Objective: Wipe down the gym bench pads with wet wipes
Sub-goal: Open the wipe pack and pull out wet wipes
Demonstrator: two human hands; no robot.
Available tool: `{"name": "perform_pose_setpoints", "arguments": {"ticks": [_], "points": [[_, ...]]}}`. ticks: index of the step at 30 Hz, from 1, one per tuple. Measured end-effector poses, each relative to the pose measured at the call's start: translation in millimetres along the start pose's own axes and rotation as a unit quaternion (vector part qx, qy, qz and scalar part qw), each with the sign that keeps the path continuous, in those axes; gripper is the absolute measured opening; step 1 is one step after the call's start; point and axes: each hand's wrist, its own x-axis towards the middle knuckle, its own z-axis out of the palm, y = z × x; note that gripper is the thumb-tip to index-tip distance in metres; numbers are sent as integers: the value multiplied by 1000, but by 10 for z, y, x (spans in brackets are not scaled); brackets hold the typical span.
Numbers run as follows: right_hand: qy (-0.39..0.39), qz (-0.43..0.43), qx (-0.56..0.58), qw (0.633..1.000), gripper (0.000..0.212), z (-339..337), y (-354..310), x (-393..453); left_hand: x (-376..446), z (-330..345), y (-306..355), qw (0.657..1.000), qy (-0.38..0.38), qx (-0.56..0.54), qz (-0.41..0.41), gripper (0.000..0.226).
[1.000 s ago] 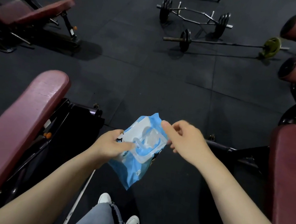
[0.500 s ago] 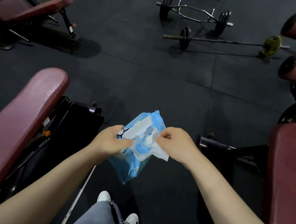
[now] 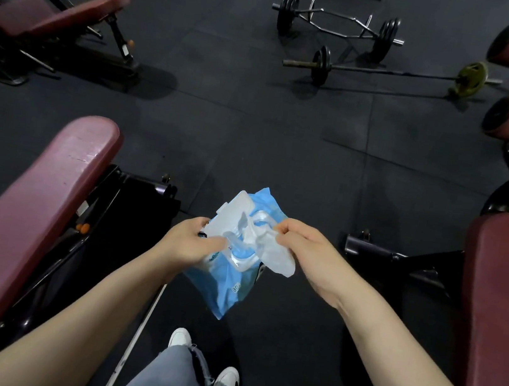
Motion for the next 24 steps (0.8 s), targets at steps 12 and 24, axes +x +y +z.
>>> {"name": "perform_pose_setpoints", "arguments": {"ticks": [12, 24], "points": [[-48, 22, 128, 990, 20, -281, 41, -5, -46, 7, 34, 1000, -9, 17, 24, 20], [81, -146, -385, 908, 20, -32, -88, 95, -1, 25, -28, 999, -5, 25, 24, 17]]}}
